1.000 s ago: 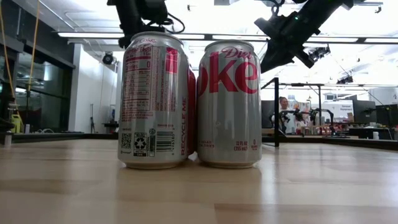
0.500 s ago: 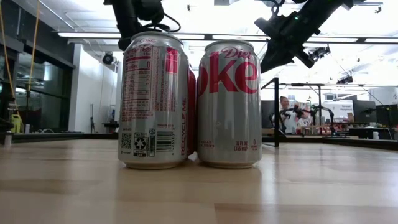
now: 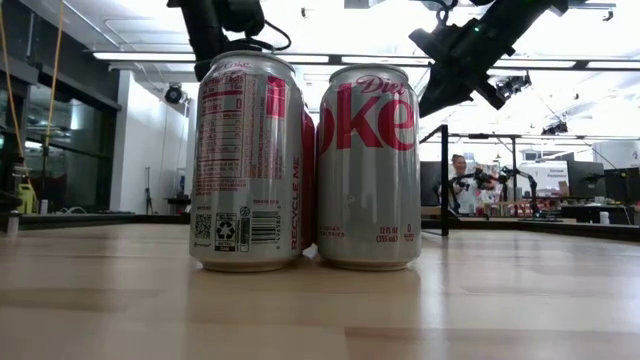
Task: Place canned beverage on shelf
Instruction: Put the white soda can aligned with the other white soda can on the shelf
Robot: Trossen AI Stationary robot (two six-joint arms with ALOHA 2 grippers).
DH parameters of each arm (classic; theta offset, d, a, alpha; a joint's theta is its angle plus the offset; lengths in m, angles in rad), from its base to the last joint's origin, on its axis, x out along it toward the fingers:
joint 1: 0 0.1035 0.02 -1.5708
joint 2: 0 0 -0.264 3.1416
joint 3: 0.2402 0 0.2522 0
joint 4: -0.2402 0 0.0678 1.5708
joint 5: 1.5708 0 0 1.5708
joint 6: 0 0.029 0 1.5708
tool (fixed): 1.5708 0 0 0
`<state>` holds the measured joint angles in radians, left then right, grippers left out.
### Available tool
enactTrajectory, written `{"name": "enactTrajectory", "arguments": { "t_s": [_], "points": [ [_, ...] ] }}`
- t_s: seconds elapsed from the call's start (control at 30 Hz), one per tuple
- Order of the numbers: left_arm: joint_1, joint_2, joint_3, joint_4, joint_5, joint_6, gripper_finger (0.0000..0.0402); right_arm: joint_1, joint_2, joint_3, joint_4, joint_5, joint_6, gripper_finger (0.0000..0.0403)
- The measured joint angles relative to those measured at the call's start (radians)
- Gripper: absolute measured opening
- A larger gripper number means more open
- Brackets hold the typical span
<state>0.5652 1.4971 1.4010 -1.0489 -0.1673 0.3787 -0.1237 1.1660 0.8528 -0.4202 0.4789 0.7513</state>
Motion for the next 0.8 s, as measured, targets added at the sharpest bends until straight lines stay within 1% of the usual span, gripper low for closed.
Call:
{"name": "enactTrajectory", "arguments": {
  "t_s": [0.13, 0.37, 0.53, 0.63, 0.8],
  "points": [
    [0.0, 0.0, 0.001, 0.001, -0.001, 0.005, 0.024, 0.0, 0.0, 0.0, 0.0, 0.0, 0.0, 0.0],
    [0.0, 0.0, 0.002, 0.004, -0.001, 0.084, 0.0241, 0.0, 0.0, 0.0, 0.0, 0.0, 0.0, 0.0],
    [0.0, 0.0, 0.002, 0.005, -0.001, 0.086, 0.0243, 0.0, 0.0, 0.0, 0.0, 0.0, 0.0, 0.0],
    [0.0, 0.0, 0.002, 0.005, -0.001, 0.086, 0.0254, 0.0, 0.0, 0.0, 0.0, 0.001, 0.0, 0.0],
    [0.0, 0.0, 0.002, 0.004, 0.0, 0.086, 0.0294, 0.0, 0.0, 0.0, 0.0, 0.001, 0.0, 0.0]
  ]
}}
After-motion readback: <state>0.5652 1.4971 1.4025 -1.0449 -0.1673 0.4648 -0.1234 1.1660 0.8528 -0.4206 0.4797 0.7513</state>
